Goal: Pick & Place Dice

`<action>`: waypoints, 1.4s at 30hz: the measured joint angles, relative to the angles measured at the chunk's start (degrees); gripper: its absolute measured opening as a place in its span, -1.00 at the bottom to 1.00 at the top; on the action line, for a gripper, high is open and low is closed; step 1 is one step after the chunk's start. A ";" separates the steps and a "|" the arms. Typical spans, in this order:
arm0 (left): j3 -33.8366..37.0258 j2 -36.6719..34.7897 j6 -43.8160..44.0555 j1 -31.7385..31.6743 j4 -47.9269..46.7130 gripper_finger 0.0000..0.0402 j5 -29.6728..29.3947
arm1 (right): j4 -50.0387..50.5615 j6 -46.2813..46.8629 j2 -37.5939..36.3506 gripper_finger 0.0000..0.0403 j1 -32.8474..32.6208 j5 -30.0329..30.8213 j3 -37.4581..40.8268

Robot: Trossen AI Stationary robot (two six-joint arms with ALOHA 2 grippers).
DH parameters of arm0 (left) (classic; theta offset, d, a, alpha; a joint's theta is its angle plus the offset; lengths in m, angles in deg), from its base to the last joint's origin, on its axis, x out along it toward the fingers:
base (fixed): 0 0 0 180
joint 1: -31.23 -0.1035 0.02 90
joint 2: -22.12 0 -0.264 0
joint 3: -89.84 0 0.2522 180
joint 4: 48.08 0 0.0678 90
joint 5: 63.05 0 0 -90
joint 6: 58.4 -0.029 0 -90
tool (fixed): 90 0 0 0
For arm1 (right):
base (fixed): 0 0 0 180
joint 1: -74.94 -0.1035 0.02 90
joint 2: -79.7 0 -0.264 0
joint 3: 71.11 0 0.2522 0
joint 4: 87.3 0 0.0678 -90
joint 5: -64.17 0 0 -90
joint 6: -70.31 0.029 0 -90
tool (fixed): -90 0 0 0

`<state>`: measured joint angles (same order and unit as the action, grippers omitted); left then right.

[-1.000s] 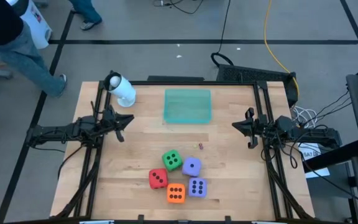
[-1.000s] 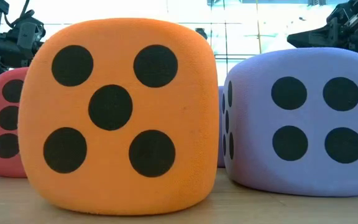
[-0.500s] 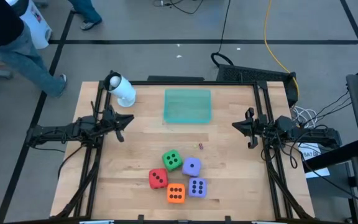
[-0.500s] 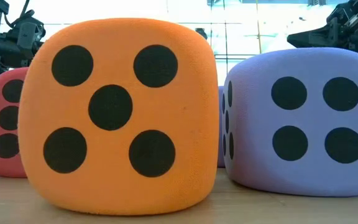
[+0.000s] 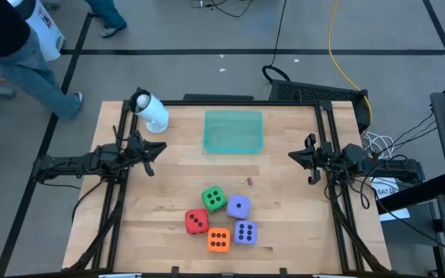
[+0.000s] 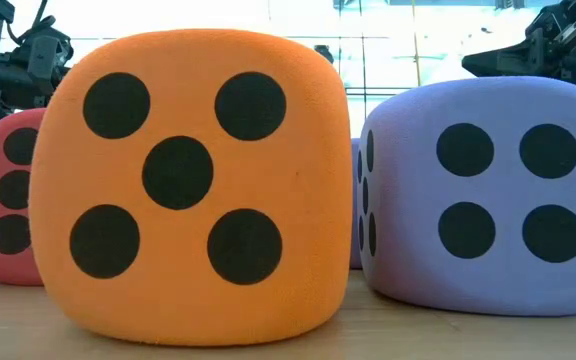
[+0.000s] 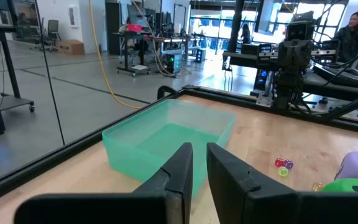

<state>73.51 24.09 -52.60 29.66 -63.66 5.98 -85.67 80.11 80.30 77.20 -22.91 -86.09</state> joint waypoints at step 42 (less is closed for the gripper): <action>-0.65 5.62 -4.59 0.00 -0.90 -0.76 13.17 | -6.54 -7.23 3.39 -1.00 -0.09 -1.36 0.00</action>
<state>72.85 29.72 -57.19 29.66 -64.57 19.15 -92.20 72.88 83.69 77.11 -24.27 -86.09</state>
